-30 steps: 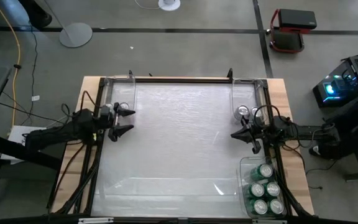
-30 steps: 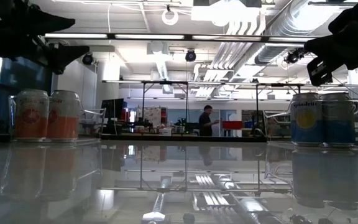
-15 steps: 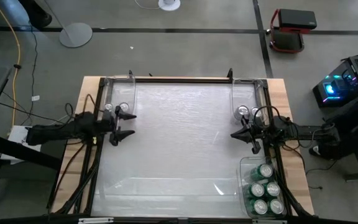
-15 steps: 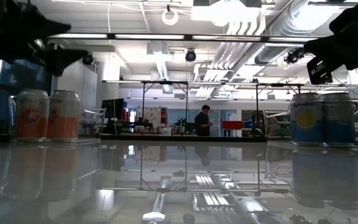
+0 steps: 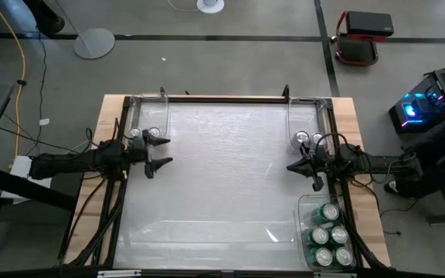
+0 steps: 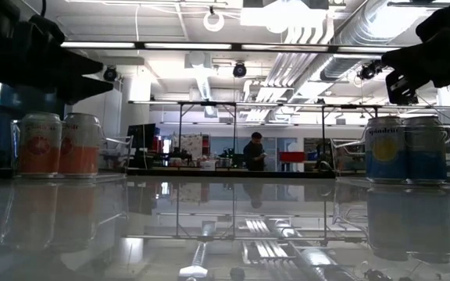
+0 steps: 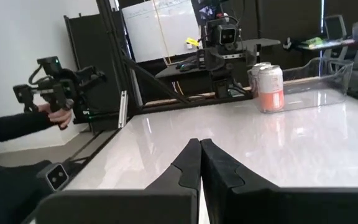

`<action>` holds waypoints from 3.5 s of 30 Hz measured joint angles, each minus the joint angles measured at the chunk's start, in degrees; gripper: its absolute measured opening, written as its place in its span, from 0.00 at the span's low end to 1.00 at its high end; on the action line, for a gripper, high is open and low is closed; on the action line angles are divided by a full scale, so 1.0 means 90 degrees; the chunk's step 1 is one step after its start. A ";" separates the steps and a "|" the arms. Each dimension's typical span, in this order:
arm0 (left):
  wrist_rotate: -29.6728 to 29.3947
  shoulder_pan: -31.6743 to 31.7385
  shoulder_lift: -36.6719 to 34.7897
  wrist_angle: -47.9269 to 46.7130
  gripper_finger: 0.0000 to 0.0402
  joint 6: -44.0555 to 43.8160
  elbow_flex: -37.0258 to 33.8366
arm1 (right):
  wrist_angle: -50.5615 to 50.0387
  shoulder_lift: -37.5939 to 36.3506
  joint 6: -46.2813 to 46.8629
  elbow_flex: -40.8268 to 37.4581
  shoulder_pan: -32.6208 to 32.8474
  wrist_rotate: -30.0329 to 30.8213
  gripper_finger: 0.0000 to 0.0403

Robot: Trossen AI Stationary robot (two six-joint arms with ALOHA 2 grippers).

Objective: Sort soda cans
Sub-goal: Return to Home Position

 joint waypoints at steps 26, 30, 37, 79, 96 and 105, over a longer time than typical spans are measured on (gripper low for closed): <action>0.1918 -0.0106 0.0012 0.0027 0.04 -0.0336 0.0000 | -0.0061 0.0111 0.0047 0.0000 -0.0002 0.0335 0.00; 0.1609 -0.0214 0.0011 0.0048 0.00 -0.0215 0.0000 | -0.0061 0.0312 -0.0035 0.0000 0.0000 0.0318 0.00; 0.0958 -0.0420 -0.0007 0.0410 0.00 0.0265 -0.0027 | 0.0198 0.0392 -0.0497 0.0000 0.0000 0.0203 0.00; 0.1229 -0.0459 -0.0091 -0.0043 0.00 -0.0006 -0.0029 | 0.0019 -0.0087 -0.0315 0.0012 -0.0002 -0.0461 0.00; 0.1217 -0.0323 -0.0406 0.0003 0.00 -0.0006 -0.0034 | 0.0017 -0.0085 -0.0315 0.0017 -0.0002 -0.0444 0.00; 0.1217 -0.0323 -0.0406 0.0006 0.00 -0.0003 -0.0034 | 0.0017 -0.0085 -0.0315 0.0017 -0.0002 -0.0447 0.00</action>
